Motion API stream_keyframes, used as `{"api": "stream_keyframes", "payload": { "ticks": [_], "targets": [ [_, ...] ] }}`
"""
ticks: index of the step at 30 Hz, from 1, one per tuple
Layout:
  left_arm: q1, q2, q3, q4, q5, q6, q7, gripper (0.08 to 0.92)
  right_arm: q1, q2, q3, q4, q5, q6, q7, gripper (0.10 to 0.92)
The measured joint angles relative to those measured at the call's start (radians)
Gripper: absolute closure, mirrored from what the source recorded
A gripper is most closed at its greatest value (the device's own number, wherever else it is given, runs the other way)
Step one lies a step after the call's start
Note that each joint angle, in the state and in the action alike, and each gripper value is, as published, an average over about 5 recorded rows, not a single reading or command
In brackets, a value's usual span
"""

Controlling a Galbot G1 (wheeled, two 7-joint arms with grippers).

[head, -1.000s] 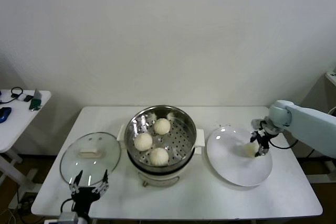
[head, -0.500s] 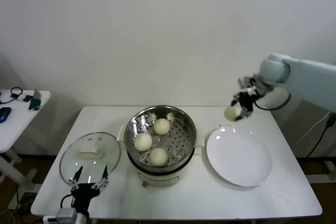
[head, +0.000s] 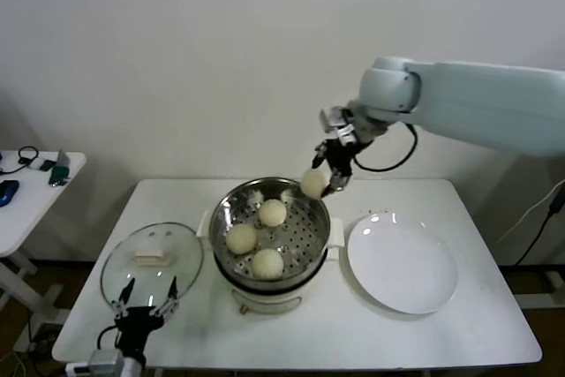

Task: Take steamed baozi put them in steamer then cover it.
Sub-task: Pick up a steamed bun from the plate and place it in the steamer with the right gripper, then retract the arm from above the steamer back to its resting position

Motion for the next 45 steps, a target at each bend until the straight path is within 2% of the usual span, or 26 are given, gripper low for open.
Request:
{"api": "stream_keyframes", "payload": {
  "ticks": [9, 24, 28, 33, 45],
  "targets": [
    [-0.001, -0.003, -0.008, 0.007, -0.005, -0.001, 0.000, 0.177, -0.087, 0.093, -0.018, -0.015, -0.047, -0.016, 0.036, 0.345],
    [0.000, -0.004, -0.006, 0.011, -0.005, -0.005, -0.001, 0.177, -0.170, 0.147, -0.040, -0.040, -0.110, -0.023, 0.064, 0.320],
    [0.002, -0.004, -0.005, 0.010, -0.005, -0.007, -0.002, 0.177, -0.173, 0.150, -0.044, -0.042, -0.115, -0.019, 0.063, 0.292],
    [0.004, -0.004, -0.004, 0.007, -0.007, -0.008, -0.002, 0.177, -0.171, 0.150, -0.046, -0.041, -0.115, -0.009, 0.049, 0.214],
    [0.006, -0.004, -0.008, -0.012, -0.009, 0.009, 0.009, 0.177, -0.105, 0.085, 0.011, -0.077, -0.047, 0.036, -0.011, 0.202]
  ]
}}
